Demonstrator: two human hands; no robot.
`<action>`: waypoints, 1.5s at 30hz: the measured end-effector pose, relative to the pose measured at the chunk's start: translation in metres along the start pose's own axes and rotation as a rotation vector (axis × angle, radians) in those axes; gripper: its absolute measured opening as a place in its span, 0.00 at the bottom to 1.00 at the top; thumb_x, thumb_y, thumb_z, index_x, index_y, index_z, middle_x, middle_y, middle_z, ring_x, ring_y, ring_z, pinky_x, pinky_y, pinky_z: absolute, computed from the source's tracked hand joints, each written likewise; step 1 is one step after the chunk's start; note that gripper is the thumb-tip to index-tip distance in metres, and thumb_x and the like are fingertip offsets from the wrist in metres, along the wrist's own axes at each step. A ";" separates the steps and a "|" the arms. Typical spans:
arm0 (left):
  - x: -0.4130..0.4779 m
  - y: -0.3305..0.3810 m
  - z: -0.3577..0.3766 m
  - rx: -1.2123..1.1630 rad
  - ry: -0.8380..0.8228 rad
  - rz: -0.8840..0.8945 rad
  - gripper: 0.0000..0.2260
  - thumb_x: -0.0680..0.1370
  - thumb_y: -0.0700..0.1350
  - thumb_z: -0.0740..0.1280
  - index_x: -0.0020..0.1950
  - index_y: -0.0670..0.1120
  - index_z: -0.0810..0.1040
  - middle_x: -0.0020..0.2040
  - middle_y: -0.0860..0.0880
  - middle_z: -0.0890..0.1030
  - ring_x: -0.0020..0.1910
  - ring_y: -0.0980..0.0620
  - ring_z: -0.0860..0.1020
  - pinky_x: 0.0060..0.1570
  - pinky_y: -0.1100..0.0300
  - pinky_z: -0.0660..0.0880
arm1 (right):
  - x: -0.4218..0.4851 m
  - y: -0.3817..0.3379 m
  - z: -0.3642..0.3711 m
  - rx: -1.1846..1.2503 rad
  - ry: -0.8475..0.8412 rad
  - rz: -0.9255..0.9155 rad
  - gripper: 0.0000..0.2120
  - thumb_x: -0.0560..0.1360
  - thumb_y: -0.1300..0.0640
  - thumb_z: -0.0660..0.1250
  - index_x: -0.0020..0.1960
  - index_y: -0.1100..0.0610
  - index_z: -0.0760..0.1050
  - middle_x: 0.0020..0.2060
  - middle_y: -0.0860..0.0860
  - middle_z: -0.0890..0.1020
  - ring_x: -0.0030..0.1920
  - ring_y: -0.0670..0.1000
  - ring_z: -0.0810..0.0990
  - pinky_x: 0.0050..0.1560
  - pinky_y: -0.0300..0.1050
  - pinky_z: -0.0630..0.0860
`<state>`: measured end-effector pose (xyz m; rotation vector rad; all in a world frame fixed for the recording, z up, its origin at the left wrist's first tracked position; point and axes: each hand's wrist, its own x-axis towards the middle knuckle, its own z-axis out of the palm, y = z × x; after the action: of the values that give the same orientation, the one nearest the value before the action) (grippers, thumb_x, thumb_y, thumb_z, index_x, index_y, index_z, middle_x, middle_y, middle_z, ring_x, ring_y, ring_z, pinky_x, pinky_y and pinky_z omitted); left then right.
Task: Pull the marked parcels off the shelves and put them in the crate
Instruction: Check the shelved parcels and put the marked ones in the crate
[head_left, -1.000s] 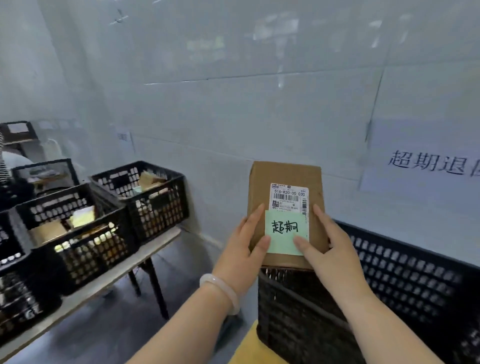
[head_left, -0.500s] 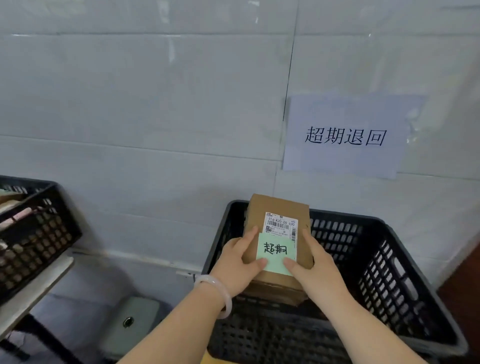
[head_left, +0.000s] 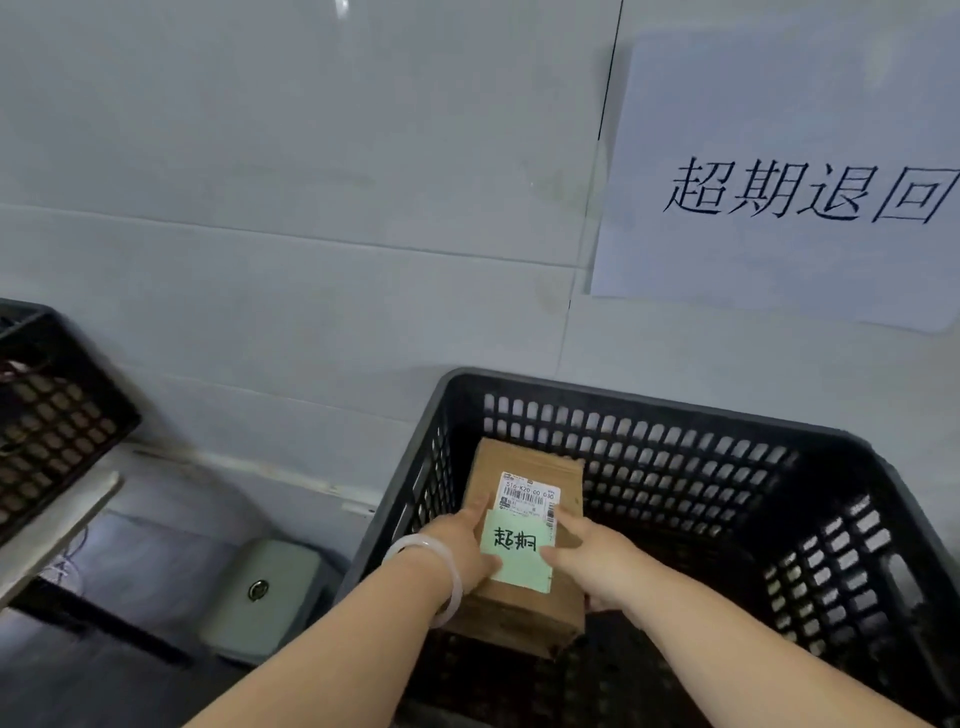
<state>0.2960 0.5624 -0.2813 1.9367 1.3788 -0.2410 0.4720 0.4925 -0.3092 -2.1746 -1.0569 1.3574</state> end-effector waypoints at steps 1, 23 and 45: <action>0.008 0.000 0.000 0.034 -0.012 -0.018 0.37 0.79 0.49 0.66 0.79 0.61 0.45 0.68 0.49 0.74 0.62 0.48 0.76 0.62 0.55 0.74 | 0.007 0.001 0.001 -0.002 -0.010 0.006 0.35 0.76 0.49 0.68 0.76 0.37 0.54 0.64 0.49 0.73 0.55 0.51 0.78 0.51 0.50 0.81; 0.050 -0.002 0.014 0.402 0.031 -0.021 0.42 0.75 0.51 0.72 0.80 0.48 0.49 0.80 0.47 0.49 0.77 0.43 0.55 0.73 0.46 0.62 | 0.039 0.007 0.027 -0.585 0.009 -0.112 0.51 0.67 0.32 0.69 0.76 0.37 0.38 0.78 0.49 0.53 0.75 0.56 0.55 0.70 0.54 0.62; -0.356 -0.140 -0.064 0.696 0.950 -0.418 0.36 0.76 0.68 0.56 0.79 0.60 0.43 0.81 0.51 0.46 0.79 0.49 0.45 0.75 0.43 0.41 | -0.192 -0.190 0.144 -0.809 0.131 -1.484 0.47 0.65 0.22 0.50 0.77 0.39 0.38 0.79 0.46 0.45 0.78 0.49 0.39 0.76 0.54 0.40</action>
<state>0.0123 0.3619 -0.1082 2.4242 2.5987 0.0453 0.2202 0.4608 -0.1383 -1.0093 -2.5825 0.0546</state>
